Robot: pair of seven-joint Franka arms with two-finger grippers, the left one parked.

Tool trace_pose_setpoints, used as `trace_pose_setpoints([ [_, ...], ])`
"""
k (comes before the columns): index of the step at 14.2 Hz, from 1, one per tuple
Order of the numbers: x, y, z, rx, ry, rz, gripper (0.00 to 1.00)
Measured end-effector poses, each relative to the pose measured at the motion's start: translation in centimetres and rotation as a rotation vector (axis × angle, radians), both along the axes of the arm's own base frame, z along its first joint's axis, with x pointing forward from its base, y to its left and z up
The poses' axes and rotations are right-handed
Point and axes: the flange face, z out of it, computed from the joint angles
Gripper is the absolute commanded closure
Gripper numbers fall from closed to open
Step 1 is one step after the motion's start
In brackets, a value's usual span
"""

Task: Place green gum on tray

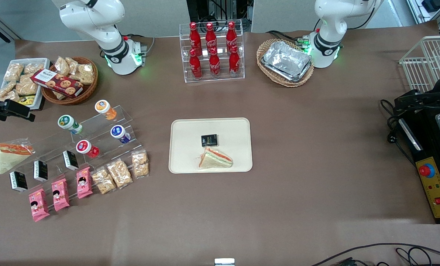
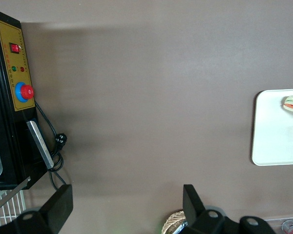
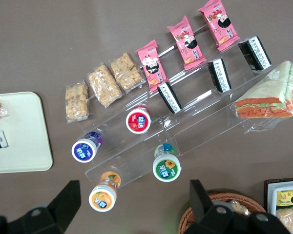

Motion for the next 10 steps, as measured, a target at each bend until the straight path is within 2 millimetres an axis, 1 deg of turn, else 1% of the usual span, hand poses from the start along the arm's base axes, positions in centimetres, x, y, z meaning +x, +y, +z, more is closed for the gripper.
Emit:
trace_pose_setpoints([
  [4, -0.3, 0.1, -0.2, 0.004, 0.023, 0.001, 0.00],
  [7, -1.0, 0.0, -0.5, 0.014, 0.042, 0.002, 0.00],
  [10, -2.1, 0.1, -2.1, 0.029, 0.063, 0.005, 0.00],
])
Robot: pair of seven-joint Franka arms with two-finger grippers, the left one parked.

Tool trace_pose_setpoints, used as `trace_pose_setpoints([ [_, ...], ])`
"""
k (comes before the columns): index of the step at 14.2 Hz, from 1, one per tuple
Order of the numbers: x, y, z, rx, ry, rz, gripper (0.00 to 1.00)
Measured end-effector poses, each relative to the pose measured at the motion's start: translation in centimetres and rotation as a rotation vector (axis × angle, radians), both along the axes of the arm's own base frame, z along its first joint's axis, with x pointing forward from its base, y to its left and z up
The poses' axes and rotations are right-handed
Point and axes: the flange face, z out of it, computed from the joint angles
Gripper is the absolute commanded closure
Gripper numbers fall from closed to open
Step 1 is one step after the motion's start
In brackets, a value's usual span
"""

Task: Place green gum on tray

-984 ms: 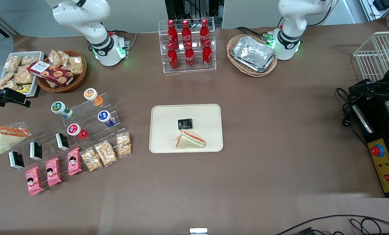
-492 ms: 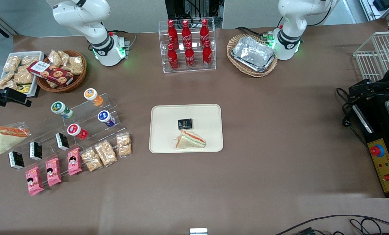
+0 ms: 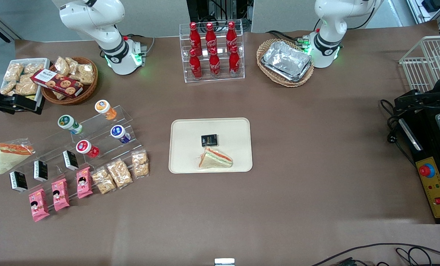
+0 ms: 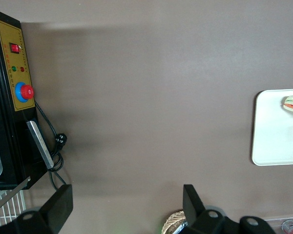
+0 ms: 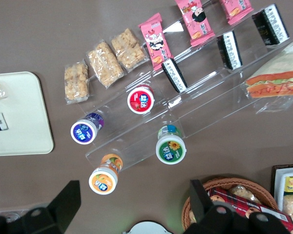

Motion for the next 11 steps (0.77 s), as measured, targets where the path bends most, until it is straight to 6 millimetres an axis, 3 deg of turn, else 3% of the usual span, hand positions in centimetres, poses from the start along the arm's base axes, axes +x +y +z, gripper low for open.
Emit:
trace_pose_setpoints([
  [5, -1.0, 0.8, -4.2, 0.013, -0.023, 0.010, 0.00],
  [11, -3.4, 0.5, -5.9, -0.003, -0.032, 0.020, 0.00],
])
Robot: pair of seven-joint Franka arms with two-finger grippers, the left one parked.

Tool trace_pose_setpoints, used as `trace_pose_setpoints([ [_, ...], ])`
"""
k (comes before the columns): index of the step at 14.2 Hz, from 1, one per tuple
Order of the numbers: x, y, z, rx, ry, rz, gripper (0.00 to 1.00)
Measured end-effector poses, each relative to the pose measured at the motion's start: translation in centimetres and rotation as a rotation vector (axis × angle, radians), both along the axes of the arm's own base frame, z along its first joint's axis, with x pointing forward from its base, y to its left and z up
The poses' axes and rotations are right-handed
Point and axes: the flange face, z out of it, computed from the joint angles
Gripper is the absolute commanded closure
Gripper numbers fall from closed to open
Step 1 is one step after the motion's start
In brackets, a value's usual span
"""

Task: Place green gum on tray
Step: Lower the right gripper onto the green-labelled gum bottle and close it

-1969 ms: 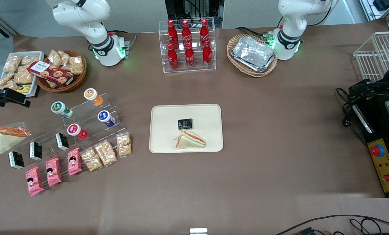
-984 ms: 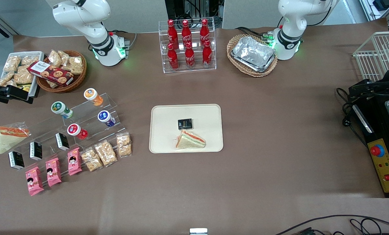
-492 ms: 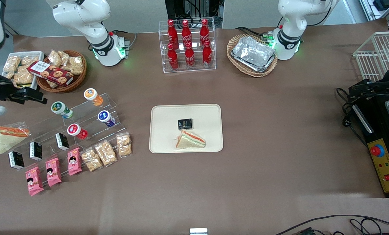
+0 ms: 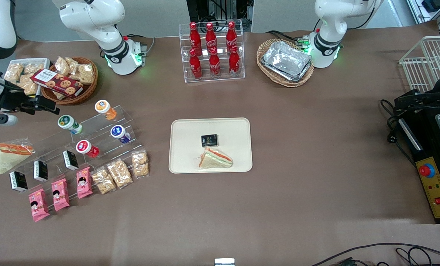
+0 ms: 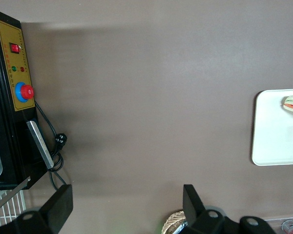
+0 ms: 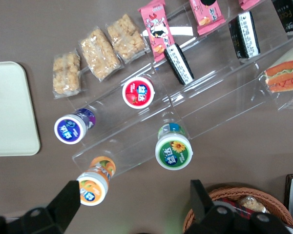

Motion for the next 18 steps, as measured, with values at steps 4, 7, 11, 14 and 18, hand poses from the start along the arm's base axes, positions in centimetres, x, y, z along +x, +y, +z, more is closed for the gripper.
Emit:
trace_pose_setpoints([
  [4, -2.0, -0.7, -3.1, -0.024, -0.023, 0.001, 0.00],
  [7, -3.3, -1.5, -5.5, -0.017, -0.017, -0.019, 0.00],
  [11, -4.1, -1.9, -8.3, -0.017, -0.011, -0.033, 0.00],
  [14, -4.9, -1.7, -10.6, -0.026, -0.007, -0.028, 0.00],
  [18, -5.6, -2.3, -13.0, -0.032, -0.029, -0.047, 0.00],
])
